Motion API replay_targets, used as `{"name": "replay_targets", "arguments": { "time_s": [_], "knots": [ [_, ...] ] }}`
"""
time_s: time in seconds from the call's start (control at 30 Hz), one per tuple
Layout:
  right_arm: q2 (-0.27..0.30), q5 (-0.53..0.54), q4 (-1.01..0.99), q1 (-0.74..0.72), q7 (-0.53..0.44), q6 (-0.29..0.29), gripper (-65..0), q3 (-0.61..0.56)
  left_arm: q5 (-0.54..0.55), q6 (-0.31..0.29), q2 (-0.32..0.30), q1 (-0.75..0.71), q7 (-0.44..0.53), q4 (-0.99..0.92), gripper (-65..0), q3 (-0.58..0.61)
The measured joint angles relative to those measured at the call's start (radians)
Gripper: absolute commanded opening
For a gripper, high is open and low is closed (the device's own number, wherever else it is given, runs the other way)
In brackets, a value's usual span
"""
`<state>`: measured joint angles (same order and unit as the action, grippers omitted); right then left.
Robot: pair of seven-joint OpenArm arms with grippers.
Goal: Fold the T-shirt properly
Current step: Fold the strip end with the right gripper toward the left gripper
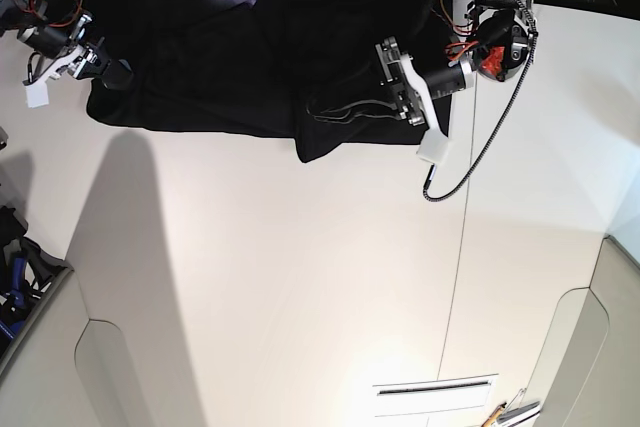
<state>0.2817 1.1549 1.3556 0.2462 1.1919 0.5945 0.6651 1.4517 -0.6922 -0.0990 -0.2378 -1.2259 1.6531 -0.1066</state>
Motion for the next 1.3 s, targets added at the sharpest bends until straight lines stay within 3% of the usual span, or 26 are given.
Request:
{"name": "replay_targets", "arguments": {
  "time_s": [0.03,0.2,0.33,0.43,0.57,0.73,0.83,0.93,1.07,1.3],
  "knots": [
    [-0.002,0.002,0.0,-0.008,0.001,0.0,-63.8,0.0,-0.001,0.0,0.001,0.0,-0.018,0.0,-43.9,-0.011],
    [-0.002,-0.014,0.0,-0.047,0.002,0.0,-65.0,0.0,-0.031,0.0,-0.019,-0.005,-0.024,0.0,-44.5,-0.127],
    [-0.002,-0.015,0.014,-0.066,0.002,0.0,-65.0,0.0,-0.128,0.0,-0.056,-0.007,-0.009,0.0,-56.9,-0.251],
    [-0.001,-0.033,0.056,-0.066,0.003,0.0,-65.0,0.0,-0.282,0.0,-0.081,-0.02,0.069,0.0,-65.0,-0.325],
    [0.0,-0.076,0.164,-0.066,0.01,0.0,-65.0,0.037,-0.497,0.003,-0.084,-0.065,0.143,0.0,-65.0,-0.372],
    [0.004,-0.079,0.298,-0.064,0.012,0.0,-65.0,0.069,-0.536,0.003,-0.08,-0.112,0.159,0.0,-65.0,-0.373],
    [0.0,-0.015,0.356,-0.063,0.067,-0.003,-65.0,0.069,-0.535,0.003,-0.081,-0.119,0.161,0.0,-65.0,-0.37],
    [-0.031,0.071,0.399,-0.063,0.084,0.001,-65.0,0.069,-0.536,0.003,-0.084,-0.117,0.161,0.0,-65.0,-0.332],
    [-0.118,0.091,0.442,-0.063,0.093,0.0,-65.0,0.032,-0.575,0.002,-0.083,-0.116,0.172,0.001,-65.0,-0.225],
    [-0.253,0.113,0.445,-0.063,0.092,0.0,-65.0,-0.185,-0.631,0.023,-0.083,-0.113,0.229,0.004,-65.0,-0.111]
  ]
}}
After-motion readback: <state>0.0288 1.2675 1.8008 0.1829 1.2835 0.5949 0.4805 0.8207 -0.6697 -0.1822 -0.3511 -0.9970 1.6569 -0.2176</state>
